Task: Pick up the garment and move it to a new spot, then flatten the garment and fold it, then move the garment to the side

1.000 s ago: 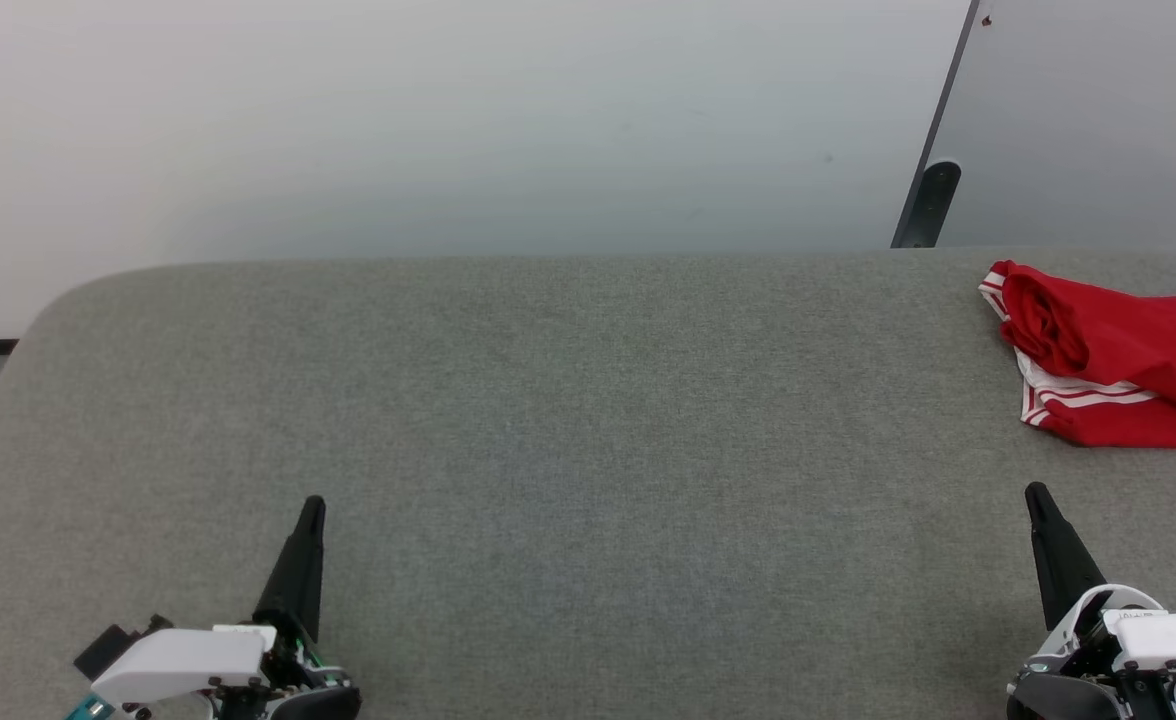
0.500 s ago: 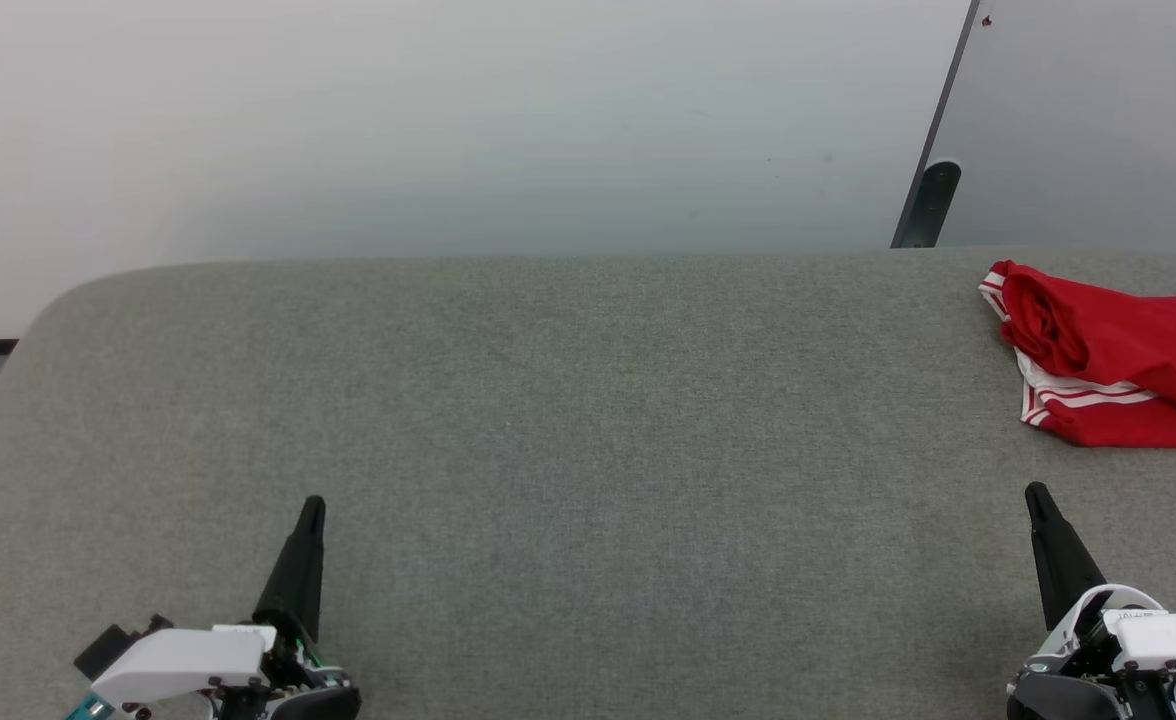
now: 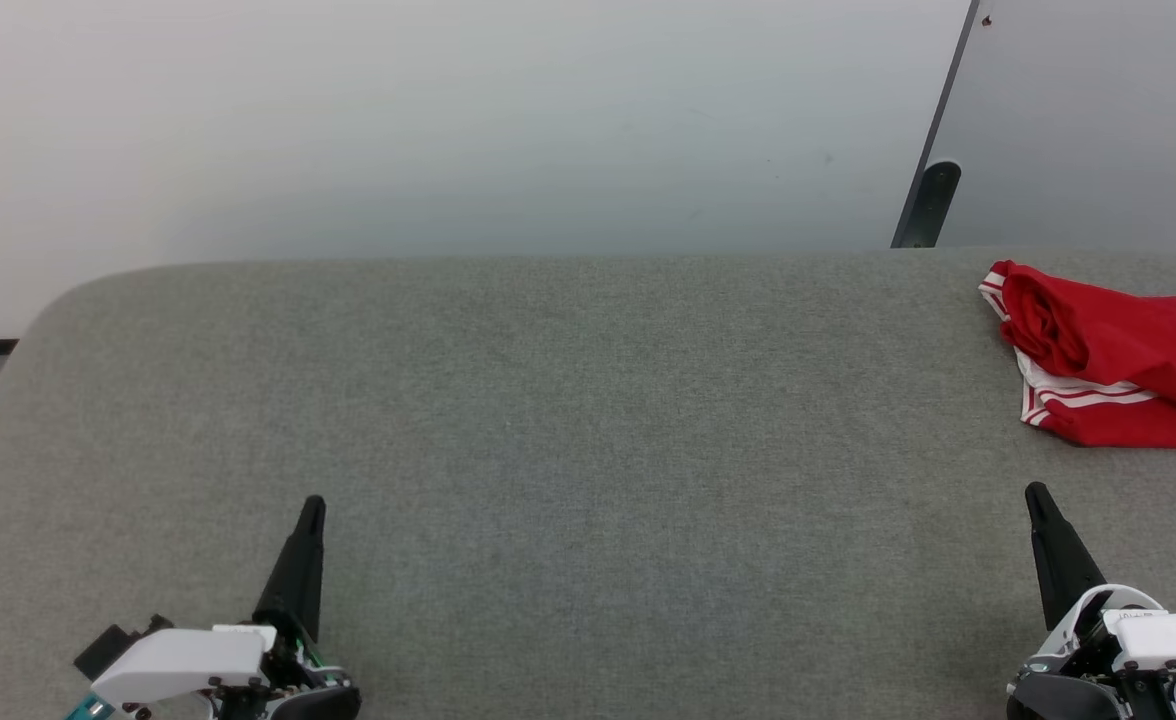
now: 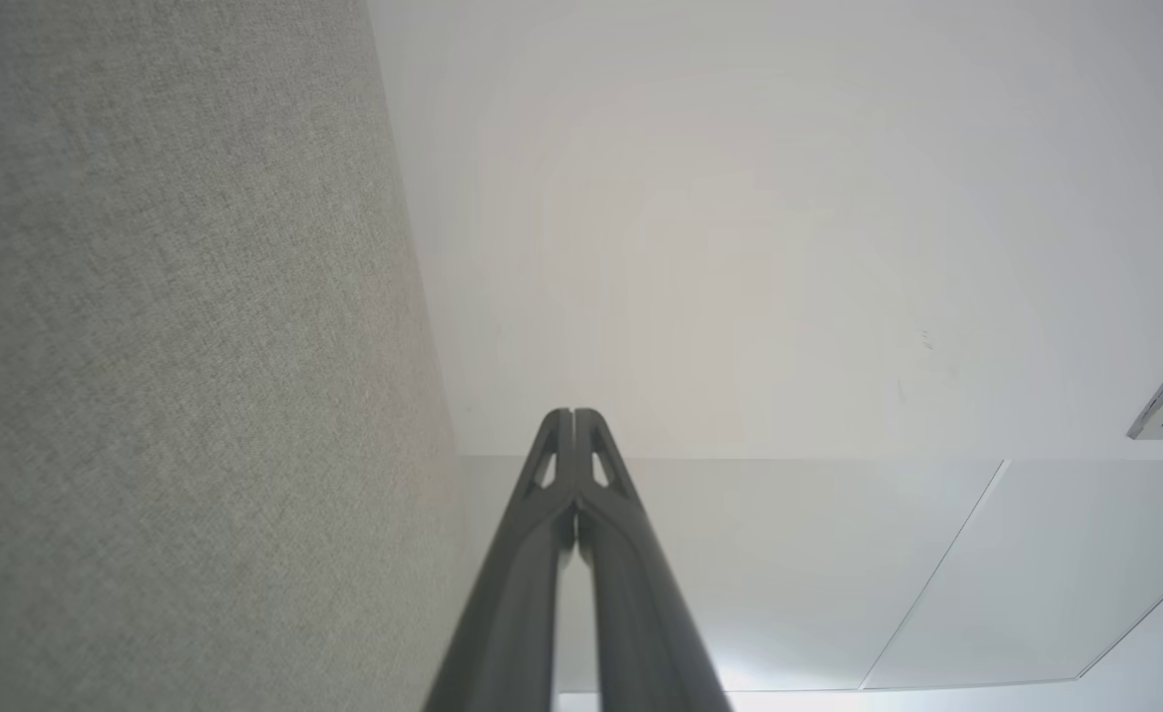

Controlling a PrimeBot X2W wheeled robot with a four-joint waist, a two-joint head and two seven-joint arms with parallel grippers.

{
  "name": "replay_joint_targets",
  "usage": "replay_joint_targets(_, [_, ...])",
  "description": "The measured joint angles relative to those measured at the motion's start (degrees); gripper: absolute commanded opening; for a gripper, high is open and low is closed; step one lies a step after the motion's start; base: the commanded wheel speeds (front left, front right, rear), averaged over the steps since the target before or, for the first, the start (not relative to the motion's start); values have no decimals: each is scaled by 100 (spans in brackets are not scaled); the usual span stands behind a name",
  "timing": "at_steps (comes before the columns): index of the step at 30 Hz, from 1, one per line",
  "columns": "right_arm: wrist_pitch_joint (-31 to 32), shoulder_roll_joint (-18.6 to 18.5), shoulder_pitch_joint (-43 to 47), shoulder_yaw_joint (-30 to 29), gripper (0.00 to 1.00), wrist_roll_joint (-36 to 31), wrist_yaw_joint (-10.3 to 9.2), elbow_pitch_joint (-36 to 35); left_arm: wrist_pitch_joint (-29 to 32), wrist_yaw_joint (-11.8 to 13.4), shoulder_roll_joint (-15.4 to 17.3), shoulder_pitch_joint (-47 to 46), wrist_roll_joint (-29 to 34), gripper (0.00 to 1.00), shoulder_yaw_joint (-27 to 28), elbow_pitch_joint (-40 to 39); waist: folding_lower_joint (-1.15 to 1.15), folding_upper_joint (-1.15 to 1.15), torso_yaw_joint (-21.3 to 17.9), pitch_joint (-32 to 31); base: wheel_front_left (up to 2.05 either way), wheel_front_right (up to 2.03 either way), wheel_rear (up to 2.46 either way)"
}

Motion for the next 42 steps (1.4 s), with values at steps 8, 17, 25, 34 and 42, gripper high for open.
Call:
replay_joint_targets(8, [0, 0, 0, 0, 0, 0, 0, 0, 0, 0, -1, 0, 0, 0, -1, 0, 0, 0, 0, 0, 0, 0, 0])
replay_joint_targets(17, [0, 0, 0, 0, 0, 0, 0, 0, 0, 0, -1, 0, 0, 0, 0, 0, 0, 0, 0, 0, 0, 0, 0])
replay_joint_targets(25, [0, 1, 0, 0, 0, 0, 0, 0, 0, 0, -1, -1, 0, 0, 0, 0, 0, 0, 0, 0, 0, 0, 0])
replay_joint_targets(34, [0, 1, 0, 0, 0, 0, 0, 0, 0, 0, -1, -1, 0, 0, -1, 0, 0, 0, 0, 0, 0, 0, 0])
replay_joint_targets(42, [0, 1, 0, 0, 0, 0, 0, 0, 0, 0, -1, -1, 0, 0, -1, 0, 0, 0, 0, 0, 0, 0, 0])
